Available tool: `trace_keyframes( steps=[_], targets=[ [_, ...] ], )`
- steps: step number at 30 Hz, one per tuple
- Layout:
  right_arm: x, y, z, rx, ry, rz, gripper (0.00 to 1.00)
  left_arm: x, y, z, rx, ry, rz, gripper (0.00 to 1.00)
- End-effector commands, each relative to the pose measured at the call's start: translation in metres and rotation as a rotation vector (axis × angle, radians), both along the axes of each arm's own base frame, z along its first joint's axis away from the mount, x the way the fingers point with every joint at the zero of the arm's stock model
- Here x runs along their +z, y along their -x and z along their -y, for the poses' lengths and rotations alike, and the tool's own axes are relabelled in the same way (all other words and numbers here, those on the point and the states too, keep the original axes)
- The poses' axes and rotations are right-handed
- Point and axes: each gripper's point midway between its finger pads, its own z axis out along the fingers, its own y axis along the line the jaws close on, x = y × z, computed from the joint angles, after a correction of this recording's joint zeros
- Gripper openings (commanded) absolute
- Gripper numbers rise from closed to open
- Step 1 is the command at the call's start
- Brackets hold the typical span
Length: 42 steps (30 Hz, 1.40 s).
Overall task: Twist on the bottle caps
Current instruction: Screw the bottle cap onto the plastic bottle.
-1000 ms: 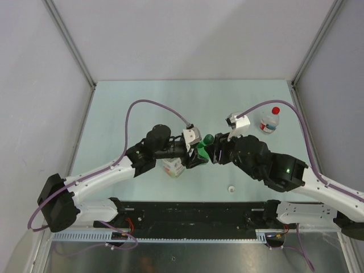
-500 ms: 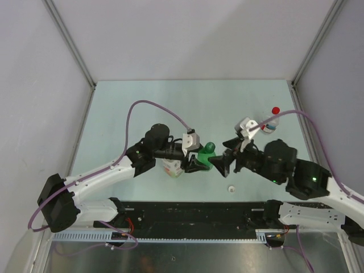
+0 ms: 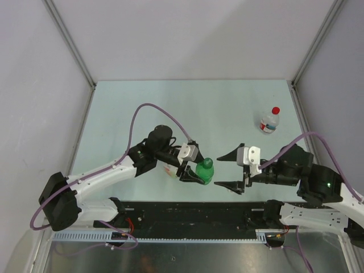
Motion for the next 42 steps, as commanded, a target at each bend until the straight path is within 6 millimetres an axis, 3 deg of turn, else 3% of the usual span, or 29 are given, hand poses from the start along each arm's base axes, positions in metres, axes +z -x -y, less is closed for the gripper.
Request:
trace_keyframes(
  steps=[1,12,25,30,42],
  targets=[
    [0.0,0.0,-0.014,0.062,0.022,0.074,0.71,0.012,0.002,0.0,-0.04,0.036,0.042,0.0],
    [-0.003,-0.023,-0.028,-0.042,0.029,0.037,0.66,0.013,0.004,-0.003,-0.044,0.044,0.059,0.0],
    [-0.016,-0.037,-0.031,-0.114,0.062,-0.034,0.57,0.013,0.005,-0.004,-0.042,0.046,0.069,0.0],
    [-0.012,-0.037,-0.032,-0.107,0.036,-0.066,0.51,0.012,0.005,-0.005,-0.038,0.043,0.068,0.0],
    [-0.006,-0.041,-0.032,-0.127,-0.008,-0.132,0.55,0.012,0.003,-0.004,-0.034,0.04,0.069,0.0]
  ],
)
